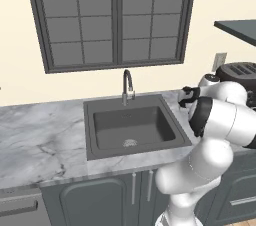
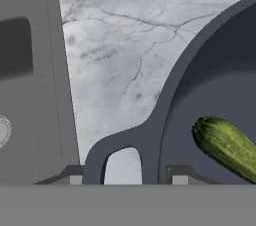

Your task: Dump the squash from the pot into the sink. Then turn on the water and wash the squash. Then turn off the water and put the squash back in the pot.

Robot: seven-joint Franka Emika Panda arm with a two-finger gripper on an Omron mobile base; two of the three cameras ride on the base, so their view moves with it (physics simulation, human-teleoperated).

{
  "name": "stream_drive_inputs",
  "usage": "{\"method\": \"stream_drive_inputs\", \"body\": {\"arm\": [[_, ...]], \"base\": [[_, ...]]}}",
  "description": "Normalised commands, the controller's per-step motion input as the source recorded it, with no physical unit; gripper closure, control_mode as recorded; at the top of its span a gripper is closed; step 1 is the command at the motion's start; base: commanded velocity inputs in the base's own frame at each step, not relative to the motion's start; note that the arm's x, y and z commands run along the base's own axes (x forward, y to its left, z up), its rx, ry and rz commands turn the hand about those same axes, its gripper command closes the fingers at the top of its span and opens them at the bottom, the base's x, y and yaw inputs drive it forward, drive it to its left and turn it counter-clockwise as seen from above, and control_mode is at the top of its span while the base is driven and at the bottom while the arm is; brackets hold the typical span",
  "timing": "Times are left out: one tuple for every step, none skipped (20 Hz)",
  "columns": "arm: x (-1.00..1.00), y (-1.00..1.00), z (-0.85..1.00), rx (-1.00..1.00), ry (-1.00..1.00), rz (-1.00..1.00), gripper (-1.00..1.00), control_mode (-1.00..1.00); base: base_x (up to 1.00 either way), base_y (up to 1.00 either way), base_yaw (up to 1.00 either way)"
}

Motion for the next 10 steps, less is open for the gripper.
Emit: {"method": "stream_drive_inputs", "body": {"arm": [[0.00, 0.00, -0.04, 0.00, 0.00, 0.00, 1.00, -1.00], [0.00, 0.00, 0.00, 0.00, -0.03, 0.00, 1.00, -1.00], [-0.04, 0.00, 0.00, 0.00, -0.07, 0.00, 1.00, -1.00], [-0.12, 0.05, 0.00, 0.00, -0.10, 0.00, 1.00, -1.00], [-0.21, 0.16, 0.06, 0.00, -0.13, 0.00, 1.00, -1.00], [-0.26, 0.27, 0.30, 0.00, -0.20, 0.00, 1.00, -1.00], [-0.36, 0.34, 0.40, 0.00, -0.24, 0.01, 1.00, -1.00], [-0.38, 0.42, 0.50, 0.00, -0.29, 0.01, 1.00, -1.00], [-0.36, 0.45, 0.54, 0.00, -0.31, 0.03, 1.00, -1.00], [-0.29, 0.49, 0.55, 0.00, -0.30, 0.03, 1.00, -1.00]], "base": [[0.00, 0.00, 0.00], [0.00, 0.00, 0.00], [0.00, 0.00, 0.00], [0.00, 0.00, 0.00], [0.00, 0.00, 0.00], [0.00, 0.00, 0.00], [0.00, 0.00, 0.00], [0.00, 0.00, 0.00], [0.00, 0.00, 0.00], [0.00, 0.00, 0.00]]}}
